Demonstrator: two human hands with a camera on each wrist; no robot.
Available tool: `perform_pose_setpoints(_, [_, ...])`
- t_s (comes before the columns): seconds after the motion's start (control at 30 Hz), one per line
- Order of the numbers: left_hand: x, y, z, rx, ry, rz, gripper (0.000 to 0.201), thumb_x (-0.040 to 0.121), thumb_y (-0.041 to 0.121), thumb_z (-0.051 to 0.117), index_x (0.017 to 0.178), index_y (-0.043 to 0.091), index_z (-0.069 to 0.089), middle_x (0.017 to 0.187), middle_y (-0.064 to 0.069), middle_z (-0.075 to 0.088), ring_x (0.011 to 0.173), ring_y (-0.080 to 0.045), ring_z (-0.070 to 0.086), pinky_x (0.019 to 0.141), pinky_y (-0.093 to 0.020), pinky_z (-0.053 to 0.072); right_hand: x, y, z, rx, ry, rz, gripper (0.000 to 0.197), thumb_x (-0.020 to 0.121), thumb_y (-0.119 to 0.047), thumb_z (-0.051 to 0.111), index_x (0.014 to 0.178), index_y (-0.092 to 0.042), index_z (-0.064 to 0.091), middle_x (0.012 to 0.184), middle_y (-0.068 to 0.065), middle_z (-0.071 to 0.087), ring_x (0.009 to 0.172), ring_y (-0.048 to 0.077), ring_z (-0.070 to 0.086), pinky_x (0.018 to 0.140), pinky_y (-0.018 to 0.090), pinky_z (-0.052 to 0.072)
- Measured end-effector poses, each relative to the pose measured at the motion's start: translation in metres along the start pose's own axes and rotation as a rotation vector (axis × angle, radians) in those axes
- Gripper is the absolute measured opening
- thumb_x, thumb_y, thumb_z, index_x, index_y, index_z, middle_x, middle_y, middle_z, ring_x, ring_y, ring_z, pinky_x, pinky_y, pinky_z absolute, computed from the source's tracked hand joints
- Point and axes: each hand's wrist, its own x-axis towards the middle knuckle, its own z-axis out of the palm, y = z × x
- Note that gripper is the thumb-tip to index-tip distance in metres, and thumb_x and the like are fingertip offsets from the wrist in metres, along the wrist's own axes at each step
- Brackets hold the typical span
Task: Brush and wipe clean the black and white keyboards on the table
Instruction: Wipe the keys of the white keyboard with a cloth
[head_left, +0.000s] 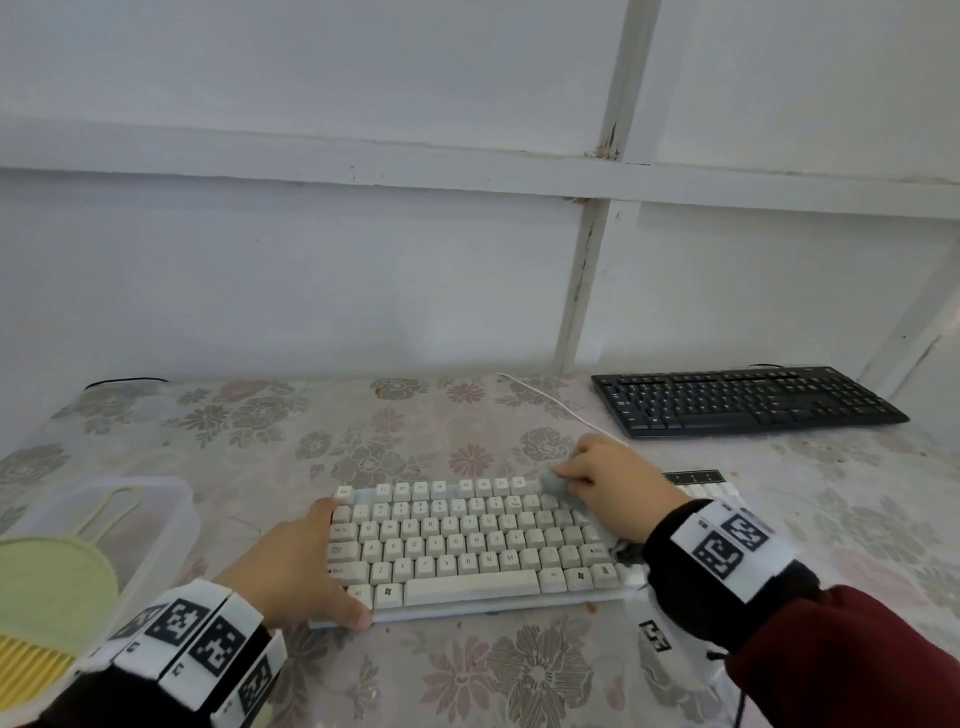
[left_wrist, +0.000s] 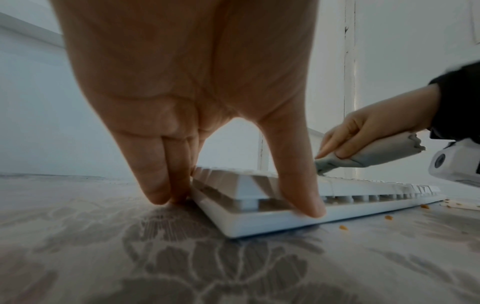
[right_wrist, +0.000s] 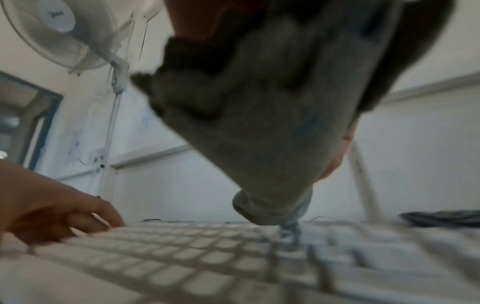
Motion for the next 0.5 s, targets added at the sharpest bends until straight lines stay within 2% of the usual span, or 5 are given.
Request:
perform_pose_setpoints(0.2, [-0.002,0.003,-0.001,0.018,0.0,0.008,0.117,0.05,0.045,0.085,0.142,0.025,0.016,0.111,0.011,0.052,0.098,-0.008,0.053,0.085,-0.019,0.046,0.012,-0.046,0.019,0.025,-0.075,-0.16,0.024,0.095,-0.012,0.046,0.102,-0.007,0.069,0.107,0.003,0.047,0.097,0.023,0.053,0.078,0.021,0.04])
perform_pose_setpoints(0.27, [-0.002,0.003,-0.001,0.017,0.0,0.011,0.117,0.051,0.045,0.085,0.142,0.024,0.016,0.111,0.011,0.052,0.098,-0.008,0.053,0.085,-0.019,0.046,0.009,-0.047,0.027,0.002,-0.063,-0.141,0.023,0.091,-0.006,0.049,0.076,-0.015,0.064,0.098,0.001,0.039,0.088,0.022,0.05,0.063,0.013,0.034])
perform_pose_setpoints(0.33, [-0.002,0.003,-0.001,0.015,-0.002,0.01,0.117,0.05,0.045,0.085,0.142,0.024,0.016,0.113,0.011,0.053,0.099,-0.008,0.053,0.087,-0.02,0.046,0.005,-0.042,0.031,-0.024,-0.047,-0.115,0.042,0.089,-0.005,0.05,0.057,-0.028,0.039,0.094,-0.001,0.036,0.083,0.017,0.043,0.056,0.01,0.024])
perform_pose_setpoints(0.4, [-0.002,0.002,-0.002,0.016,-0.006,0.007,0.118,0.05,0.046,0.085,0.142,0.024,0.016,0.116,0.01,0.053,0.101,-0.009,0.053,0.089,-0.021,0.046,0.001,-0.032,0.029,-0.053,-0.034,-0.066,0.045,0.089,-0.005,0.051,0.055,-0.029,0.031,0.094,-0.002,0.036,0.083,0.016,0.041,0.06,0.015,0.03])
perform_pose_setpoints(0.5, [-0.002,0.003,-0.002,0.016,-0.006,0.008,0.117,0.05,0.046,0.085,0.142,0.024,0.016,0.116,0.01,0.053,0.101,-0.009,0.052,0.089,-0.022,0.046,0.0,-0.013,0.021,-0.093,-0.036,0.005,0.033,0.088,-0.005,0.048,0.06,-0.023,0.043,0.093,-0.002,0.038,0.089,0.019,0.046,0.07,0.023,0.034])
